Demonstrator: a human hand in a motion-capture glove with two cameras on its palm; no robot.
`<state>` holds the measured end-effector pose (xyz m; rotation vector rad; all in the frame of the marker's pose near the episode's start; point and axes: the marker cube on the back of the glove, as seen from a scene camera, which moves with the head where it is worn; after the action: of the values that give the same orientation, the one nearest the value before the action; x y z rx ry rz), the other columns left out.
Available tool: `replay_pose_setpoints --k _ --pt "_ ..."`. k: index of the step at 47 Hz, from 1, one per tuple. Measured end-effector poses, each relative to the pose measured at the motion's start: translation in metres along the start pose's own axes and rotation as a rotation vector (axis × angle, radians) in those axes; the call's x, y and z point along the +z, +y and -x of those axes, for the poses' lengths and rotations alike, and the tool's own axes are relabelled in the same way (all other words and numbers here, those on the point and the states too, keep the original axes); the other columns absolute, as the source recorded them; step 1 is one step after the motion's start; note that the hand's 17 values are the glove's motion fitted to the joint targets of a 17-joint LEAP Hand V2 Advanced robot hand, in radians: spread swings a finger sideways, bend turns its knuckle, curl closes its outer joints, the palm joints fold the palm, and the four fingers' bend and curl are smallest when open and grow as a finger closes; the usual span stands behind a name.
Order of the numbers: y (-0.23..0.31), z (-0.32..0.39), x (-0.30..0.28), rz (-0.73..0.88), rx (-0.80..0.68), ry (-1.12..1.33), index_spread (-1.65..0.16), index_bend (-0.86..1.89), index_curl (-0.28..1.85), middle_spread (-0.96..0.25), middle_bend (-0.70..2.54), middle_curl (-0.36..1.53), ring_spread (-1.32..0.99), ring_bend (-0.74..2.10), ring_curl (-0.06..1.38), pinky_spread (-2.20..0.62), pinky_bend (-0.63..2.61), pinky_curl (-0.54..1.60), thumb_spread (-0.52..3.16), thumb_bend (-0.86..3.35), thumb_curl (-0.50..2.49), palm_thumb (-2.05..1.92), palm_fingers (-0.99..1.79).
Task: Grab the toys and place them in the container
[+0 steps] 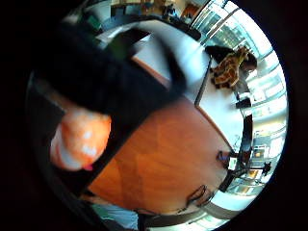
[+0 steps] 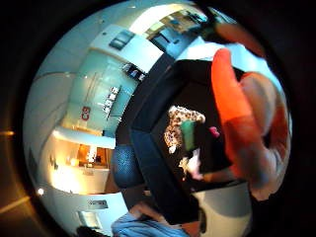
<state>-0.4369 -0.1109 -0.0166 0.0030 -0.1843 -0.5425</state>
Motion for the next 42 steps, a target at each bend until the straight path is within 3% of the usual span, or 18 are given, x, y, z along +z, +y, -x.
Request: replay_pose_setpoints --k 4,14,25,42 --pt "0.004 -0.008 0.002 0.044 0.022 0.012 -0.34 0.34 0.49 -0.03 0.38 0.55 -0.11 0.59 0.46 -0.06 0.98 0.49 1.41 -0.09 0.43 0.10 -0.21" --pt "0.033 -0.029 -0.042 0.013 0.036 0.099 -0.35 0.30 0.45 -0.01 0.19 0.46 -0.07 0.37 0.35 0.03 0.87 0.41 1.38 -0.04 0.35 -0.05 -0.10" --pt "0.083 -0.050 -0.099 -0.048 0.062 0.154 -0.35 0.29 0.43 -0.01 0.17 0.42 -0.06 0.33 0.33 0.06 0.80 0.37 1.39 -0.03 0.30 -0.04 -0.02" --pt "0.146 -0.093 -0.124 -0.058 0.083 0.161 -0.35 0.28 0.42 -0.02 0.18 0.39 -0.07 0.33 0.33 0.07 0.75 0.35 1.40 -0.03 0.27 -0.04 0.02"
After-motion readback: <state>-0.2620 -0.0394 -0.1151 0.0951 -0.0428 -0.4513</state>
